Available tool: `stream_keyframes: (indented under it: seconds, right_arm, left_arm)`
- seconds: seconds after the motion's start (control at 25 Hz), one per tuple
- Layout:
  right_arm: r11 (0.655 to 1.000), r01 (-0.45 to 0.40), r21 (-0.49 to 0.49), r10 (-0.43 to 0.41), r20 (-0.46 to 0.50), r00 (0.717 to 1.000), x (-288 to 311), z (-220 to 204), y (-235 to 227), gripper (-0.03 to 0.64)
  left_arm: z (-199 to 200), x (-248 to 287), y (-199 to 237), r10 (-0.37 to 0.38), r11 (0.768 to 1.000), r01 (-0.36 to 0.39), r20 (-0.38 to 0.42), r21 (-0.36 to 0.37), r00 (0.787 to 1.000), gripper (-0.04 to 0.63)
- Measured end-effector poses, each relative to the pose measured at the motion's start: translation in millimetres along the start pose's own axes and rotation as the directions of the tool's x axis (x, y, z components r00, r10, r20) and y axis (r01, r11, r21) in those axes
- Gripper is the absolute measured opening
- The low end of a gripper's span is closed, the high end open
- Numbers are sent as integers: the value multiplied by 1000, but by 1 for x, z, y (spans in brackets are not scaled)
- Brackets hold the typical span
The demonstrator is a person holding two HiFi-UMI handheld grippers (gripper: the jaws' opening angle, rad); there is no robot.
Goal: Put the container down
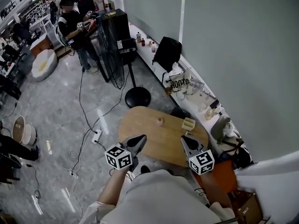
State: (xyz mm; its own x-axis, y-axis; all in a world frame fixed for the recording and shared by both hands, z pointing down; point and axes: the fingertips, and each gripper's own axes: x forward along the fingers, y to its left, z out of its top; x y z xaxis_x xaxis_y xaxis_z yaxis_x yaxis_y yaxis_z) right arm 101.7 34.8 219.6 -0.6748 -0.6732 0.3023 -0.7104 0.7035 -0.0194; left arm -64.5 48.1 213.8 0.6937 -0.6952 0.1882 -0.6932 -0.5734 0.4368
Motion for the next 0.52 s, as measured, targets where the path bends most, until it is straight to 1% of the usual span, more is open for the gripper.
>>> stream_keyframes:
  seconds: [0.28, 0.52]
  right_arm:
    - [1000, 21, -3, -21, 2, 1000, 1, 3, -11, 3]
    - [1000, 24, -16, -24, 1, 1000, 3, 2, -10, 3]
  left_arm:
    - [5, 5, 4, -2, 1000, 2, 12, -10, 1000, 20]
    - [4, 7, 6, -10, 1000, 10, 11, -11, 1000, 20]
